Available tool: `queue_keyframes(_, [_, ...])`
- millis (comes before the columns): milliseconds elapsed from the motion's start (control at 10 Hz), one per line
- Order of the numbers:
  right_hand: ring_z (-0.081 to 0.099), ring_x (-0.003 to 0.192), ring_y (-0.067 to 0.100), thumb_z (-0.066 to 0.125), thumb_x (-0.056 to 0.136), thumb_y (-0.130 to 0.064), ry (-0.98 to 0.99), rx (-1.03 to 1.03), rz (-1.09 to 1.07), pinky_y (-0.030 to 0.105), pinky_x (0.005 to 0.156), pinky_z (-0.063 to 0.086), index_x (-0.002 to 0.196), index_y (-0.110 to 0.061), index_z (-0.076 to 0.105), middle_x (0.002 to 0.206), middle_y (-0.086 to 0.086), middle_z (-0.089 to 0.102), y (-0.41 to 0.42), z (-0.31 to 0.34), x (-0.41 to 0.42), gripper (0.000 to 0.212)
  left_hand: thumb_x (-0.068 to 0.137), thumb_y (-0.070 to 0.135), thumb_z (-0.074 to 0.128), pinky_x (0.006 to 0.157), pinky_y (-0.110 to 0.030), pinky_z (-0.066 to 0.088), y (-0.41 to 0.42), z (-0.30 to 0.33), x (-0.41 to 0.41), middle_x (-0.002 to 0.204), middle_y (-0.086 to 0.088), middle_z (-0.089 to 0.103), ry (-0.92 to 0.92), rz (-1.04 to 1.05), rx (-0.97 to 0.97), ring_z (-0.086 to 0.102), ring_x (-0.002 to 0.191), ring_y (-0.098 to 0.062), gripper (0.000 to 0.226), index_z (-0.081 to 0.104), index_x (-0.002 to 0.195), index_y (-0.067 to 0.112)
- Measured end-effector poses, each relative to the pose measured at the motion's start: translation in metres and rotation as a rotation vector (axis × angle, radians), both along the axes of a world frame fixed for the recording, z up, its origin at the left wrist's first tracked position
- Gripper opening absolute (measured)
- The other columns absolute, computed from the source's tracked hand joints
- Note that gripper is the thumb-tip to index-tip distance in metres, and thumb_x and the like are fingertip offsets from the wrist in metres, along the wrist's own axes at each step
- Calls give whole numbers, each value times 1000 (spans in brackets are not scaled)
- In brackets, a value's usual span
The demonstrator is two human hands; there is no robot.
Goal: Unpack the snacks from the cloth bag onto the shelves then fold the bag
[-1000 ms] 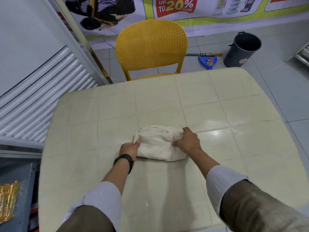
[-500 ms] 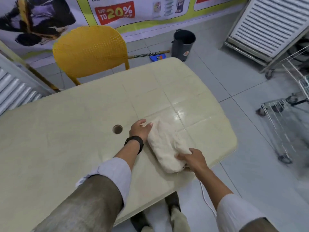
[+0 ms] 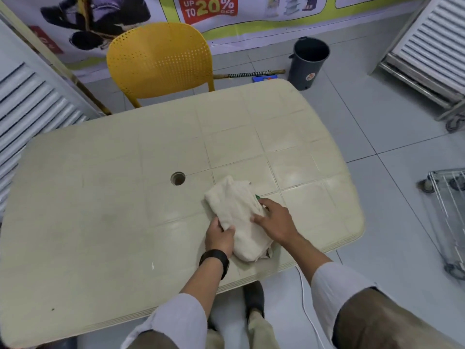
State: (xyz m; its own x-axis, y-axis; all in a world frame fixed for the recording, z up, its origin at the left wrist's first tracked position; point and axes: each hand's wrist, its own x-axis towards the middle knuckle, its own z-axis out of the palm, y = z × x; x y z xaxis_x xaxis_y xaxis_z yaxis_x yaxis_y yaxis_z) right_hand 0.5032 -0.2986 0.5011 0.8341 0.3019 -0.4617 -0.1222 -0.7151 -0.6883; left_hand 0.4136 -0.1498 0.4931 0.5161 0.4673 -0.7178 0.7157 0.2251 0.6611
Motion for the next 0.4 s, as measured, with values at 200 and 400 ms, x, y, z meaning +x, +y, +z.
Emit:
queue_keyframes(200, [66,112,30,71,85,-44,-77,-34,-172,33,82,44,132,-20,58,124,4,71,-11,-14,-9,55,85,11,65,95,-32,55,12,7,23,120,1,75,-13,-188,78,69,103,-16,54,61,136,29])
queue_keyframes(400, [57,126,34,68,84,-62,-56,-160,-82,41,95,46,144,-17,48,140,12,58,-2,26,8,77,92,35,66,113,-40,41,51,39,11,142,-2,60,83,-284,161,55,131,-25,62,47,149,22])
